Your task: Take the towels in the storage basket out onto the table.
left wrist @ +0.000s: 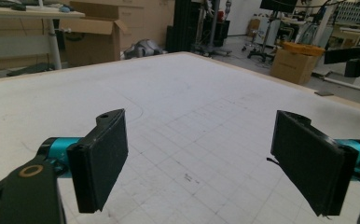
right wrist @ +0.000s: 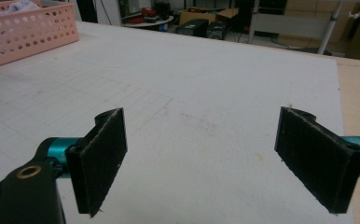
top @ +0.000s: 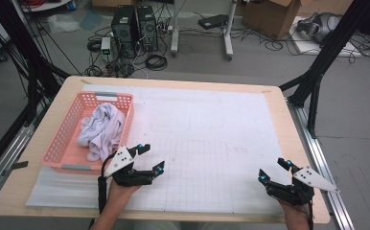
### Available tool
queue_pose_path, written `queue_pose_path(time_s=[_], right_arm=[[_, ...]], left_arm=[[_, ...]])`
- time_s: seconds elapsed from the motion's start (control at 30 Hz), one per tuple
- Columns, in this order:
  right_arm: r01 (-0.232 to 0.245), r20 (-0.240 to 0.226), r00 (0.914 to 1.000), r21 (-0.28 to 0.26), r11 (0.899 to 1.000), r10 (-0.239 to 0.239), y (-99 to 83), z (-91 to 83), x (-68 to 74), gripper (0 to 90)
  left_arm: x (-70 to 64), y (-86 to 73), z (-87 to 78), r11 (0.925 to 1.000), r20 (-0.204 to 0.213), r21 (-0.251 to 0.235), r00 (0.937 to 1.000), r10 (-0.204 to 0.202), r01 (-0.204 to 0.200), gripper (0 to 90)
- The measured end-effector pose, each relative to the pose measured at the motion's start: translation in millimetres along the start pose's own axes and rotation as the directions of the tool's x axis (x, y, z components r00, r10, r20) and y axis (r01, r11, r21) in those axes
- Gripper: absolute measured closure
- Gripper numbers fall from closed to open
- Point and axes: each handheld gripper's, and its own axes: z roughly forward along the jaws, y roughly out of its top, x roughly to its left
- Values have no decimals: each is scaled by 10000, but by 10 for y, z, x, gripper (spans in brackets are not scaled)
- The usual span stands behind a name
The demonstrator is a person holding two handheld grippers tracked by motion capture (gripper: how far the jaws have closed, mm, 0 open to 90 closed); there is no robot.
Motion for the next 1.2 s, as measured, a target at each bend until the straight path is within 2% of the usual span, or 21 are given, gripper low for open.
queue_pose_path(time_s=[0.2,0.37,0.43,0.47,0.53,0.57,0.63,0.67,0.73,0.83,0.87,0.97,1.07,1.13,1.2], right_arm=[[-120,42,9999,47,9999,120,-16,4,-38,154],[-407,95,9991,154,9991,405,-60,7,-80,154],[-500,170,9986,224,9985,496,-90,-9,-85,154],[-614,198,9979,281,9977,609,-102,-25,-82,154],[-693,205,9974,284,9972,687,-110,-46,-76,154],[-695,220,9974,226,9973,690,-95,-100,-45,154],[-598,229,9980,164,9981,594,-75,-120,-29,154],[-577,292,9979,-46,9983,578,-36,-134,-11,154],[-783,190,9967,-202,9967,787,-25,-111,-6,154],[-729,-141,9972,60,9973,730,-33,-45,-24,154],[-848,-193,9962,159,9963,851,-28,-27,-30,154],[-1041,-316,9940,88,9945,1043,-18,9,-51,154],[-975,-281,9948,294,9948,984,-9,21,-41,154],[-906,-274,9955,231,9956,913,-3,17,-27,154],[-693,-335,9970,225,9973,700,-1,14,-12,154]], left_arm=[[24,-7,13,9999,-26,-33,9999,-153,153,188],[71,-10,29,9998,-79,-70,9998,-205,204,189],[89,-4,57,9987,127,-199,9989,-458,461,188],[103,15,96,9966,332,-231,9964,-783,791,188],[101,23,115,9960,364,-267,9958,-840,850,188],[79,34,139,9975,431,-139,9968,-680,687,186],[63,34,142,9980,424,-61,9971,-628,631,185],[45,36,135,9983,424,33,9974,-580,579,186],[10,45,103,9988,515,12,9975,-486,486,185],[-31,84,86,9985,683,-122,9962,-531,541,182],[-39,98,90,9986,686,-130,9964,-505,515,181],[-44,171,81,9982,732,-216,9958,-545,562,180],[-37,238,62,9980,758,-336,9958,-509,535,179],[-24,309,41,9975,814,-473,9955,-493,533,180],[9,432,5,9975,695,-586,9970,-343,384,179]])
